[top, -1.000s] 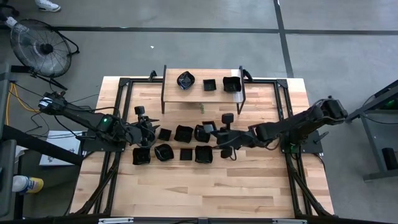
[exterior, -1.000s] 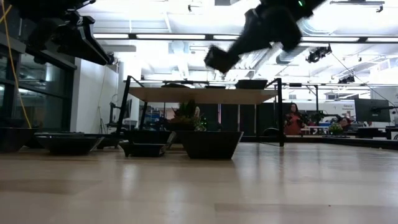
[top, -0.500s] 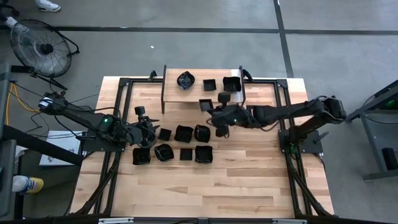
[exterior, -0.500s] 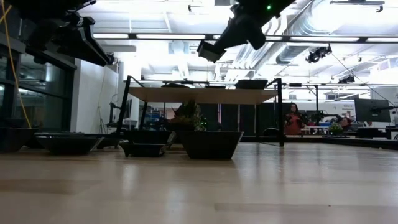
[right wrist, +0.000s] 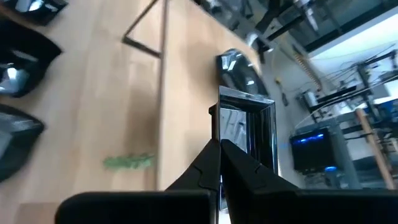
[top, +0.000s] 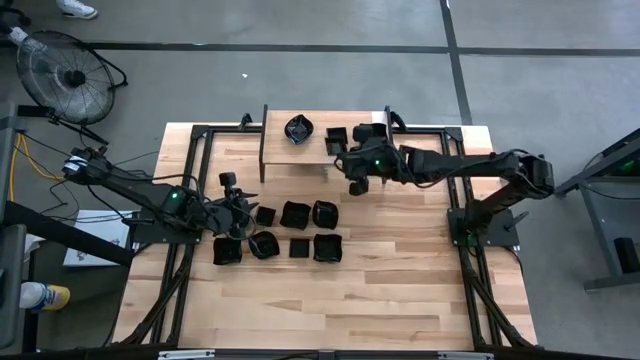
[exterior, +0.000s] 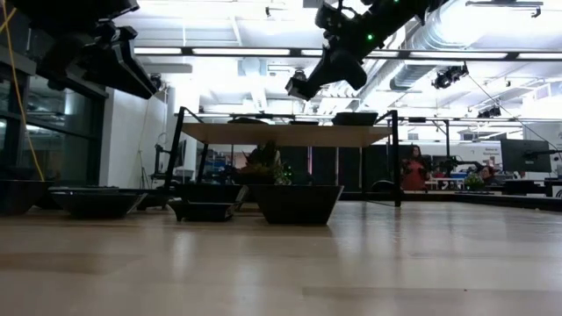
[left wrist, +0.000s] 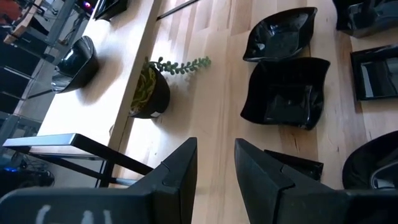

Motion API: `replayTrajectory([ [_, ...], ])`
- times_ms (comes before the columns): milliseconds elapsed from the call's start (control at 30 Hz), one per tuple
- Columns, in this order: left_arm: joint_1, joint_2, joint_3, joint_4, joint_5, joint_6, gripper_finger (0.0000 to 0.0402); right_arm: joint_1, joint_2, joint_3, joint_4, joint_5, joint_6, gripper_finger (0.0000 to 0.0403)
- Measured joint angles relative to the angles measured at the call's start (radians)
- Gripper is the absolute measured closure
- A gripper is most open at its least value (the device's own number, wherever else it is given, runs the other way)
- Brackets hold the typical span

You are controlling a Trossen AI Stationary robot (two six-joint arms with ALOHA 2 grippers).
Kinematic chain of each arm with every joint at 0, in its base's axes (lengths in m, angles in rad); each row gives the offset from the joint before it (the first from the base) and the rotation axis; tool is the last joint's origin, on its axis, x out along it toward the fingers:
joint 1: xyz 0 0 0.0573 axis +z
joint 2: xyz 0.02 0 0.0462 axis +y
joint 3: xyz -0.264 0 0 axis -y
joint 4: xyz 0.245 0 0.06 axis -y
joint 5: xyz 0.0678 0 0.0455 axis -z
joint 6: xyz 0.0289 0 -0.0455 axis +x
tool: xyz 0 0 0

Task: Pick & Place Mini shaped plates
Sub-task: Stack the square plate on top of the other square plate on the shelf

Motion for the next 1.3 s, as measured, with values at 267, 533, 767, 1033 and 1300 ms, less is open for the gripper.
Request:
replayTrajectory([
  [267,0.000,0.000,0.000,0.001,-0.004,0.000,0.0299,-0.037,0.000,0.010,0.082,-0.024,-0.076,0.0403],
  [533,0.000,0.000,0.000,0.001,-0.033,0.001,0.0299,-0.061,0.060,0.129,0.001,-0.044,-0.076,0.0403],
  [767,0.000,0.000,0.000,-0.001,-0.032,0.001,0.0299,-0.094,0.158,0.278,-0.205,0.009,-0.050,0.0403],
  [1033,0.000,-0.001,0.000,-0.007,-0.032,0.001,0.0299,-0.124,0.206,0.317,-0.263,0.040,-0.099,0.0403],
  [1300,0.000,-0.001,0.000,-0.007,-0.040,0.001,0.0299,-0.133,0.232,0.316,-0.331,0.024,-0.093,0.0403],
])
